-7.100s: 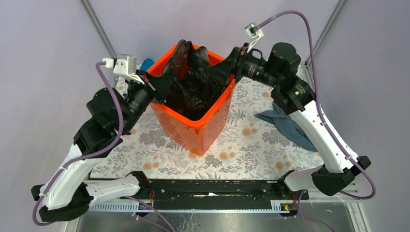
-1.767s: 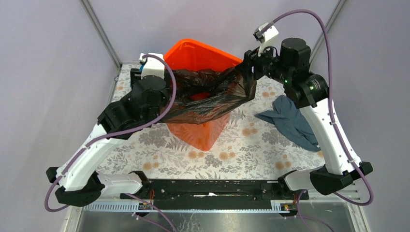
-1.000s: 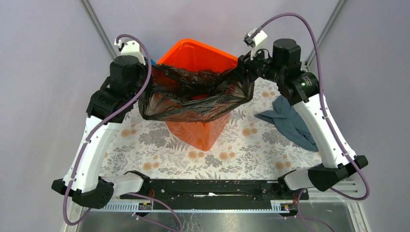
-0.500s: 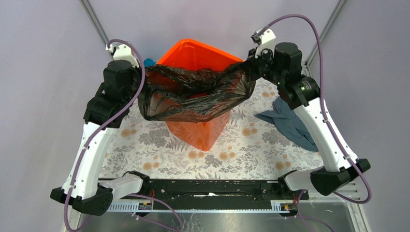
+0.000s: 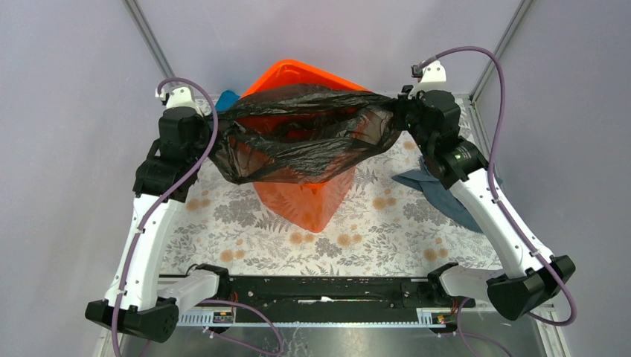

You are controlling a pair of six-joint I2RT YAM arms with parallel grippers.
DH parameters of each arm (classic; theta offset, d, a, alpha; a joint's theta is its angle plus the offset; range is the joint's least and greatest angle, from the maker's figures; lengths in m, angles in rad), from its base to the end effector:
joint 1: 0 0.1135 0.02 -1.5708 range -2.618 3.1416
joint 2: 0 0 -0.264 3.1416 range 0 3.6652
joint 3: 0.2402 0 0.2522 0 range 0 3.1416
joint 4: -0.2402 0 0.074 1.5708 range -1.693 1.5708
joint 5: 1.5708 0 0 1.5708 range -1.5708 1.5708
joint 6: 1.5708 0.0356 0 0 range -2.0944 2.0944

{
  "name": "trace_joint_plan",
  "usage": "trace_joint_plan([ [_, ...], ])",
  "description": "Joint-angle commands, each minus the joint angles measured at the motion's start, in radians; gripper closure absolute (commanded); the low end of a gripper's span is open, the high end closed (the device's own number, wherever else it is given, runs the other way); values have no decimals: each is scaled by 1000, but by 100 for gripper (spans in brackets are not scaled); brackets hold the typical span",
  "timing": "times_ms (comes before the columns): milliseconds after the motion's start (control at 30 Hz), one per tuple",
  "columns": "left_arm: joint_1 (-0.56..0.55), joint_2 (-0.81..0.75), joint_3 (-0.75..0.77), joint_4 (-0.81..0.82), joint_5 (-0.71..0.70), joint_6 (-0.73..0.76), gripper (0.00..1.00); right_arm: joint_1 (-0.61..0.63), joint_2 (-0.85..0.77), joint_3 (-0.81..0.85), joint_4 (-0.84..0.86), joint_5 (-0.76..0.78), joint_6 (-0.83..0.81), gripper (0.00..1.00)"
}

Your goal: Put the trash bags into the trash bin

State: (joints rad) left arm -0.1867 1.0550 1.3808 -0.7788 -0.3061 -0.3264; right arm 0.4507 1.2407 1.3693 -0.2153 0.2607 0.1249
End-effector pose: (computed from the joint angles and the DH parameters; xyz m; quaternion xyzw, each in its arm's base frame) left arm 0.1982 -0.0265 0.4312 -0.1391 0.8302 -0.0080 0.5397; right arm 0.2539 0.1127 0.4448 -0.0318 0.7354 0.0983 0.6697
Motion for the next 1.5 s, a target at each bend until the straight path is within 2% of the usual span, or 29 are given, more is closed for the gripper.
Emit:
trace_joint_plan([
  [0,27,-30,-4,25,40,-23,81,-9,38,59,96,62,7,90],
  [133,32,-36,-18,51,71,-36,80,-27,86,107,119,66,5,88],
  [267,32,-31,-27,84,111,-47,79,-58,139,136,132,1,18,83],
  [433,33,-28,-59,126,178,-58,76,-80,164,96,139,-56,40,79],
  [600,33,-27,-102,154,247,-67,74,-91,175,91,65,-114,38,55],
  [700,33,-28,-93,138,231,-66,73,-91,200,213,-158,-22,31,36],
  [833,33,-50,-77,131,231,-64,72,-91,227,485,-493,30,23,13],
  [933,34,-58,-77,132,245,-71,72,-90,164,521,-586,13,58,1],
  [967,34,-60,-79,131,250,-75,72,-91,130,510,-589,-2,83,0],
  [1067,33,-67,-86,126,257,-82,72,-91,33,431,-559,-122,202,0],
  [1167,33,-70,-89,117,263,-86,72,-91,-43,305,-458,-374,373,0],
  [1233,33,-75,-93,115,268,-88,72,-91,-87,210,-343,-512,523,0],
  [1300,33,-79,-96,116,270,-89,72,-89,-143,80,-158,-611,696,0],
  [1367,33,-79,-92,114,273,-89,72,-90,-197,-34,-21,-628,841,1],
  [1467,33,-83,-91,114,282,-91,71,-91,-277,-167,97,-586,1007,3],
])
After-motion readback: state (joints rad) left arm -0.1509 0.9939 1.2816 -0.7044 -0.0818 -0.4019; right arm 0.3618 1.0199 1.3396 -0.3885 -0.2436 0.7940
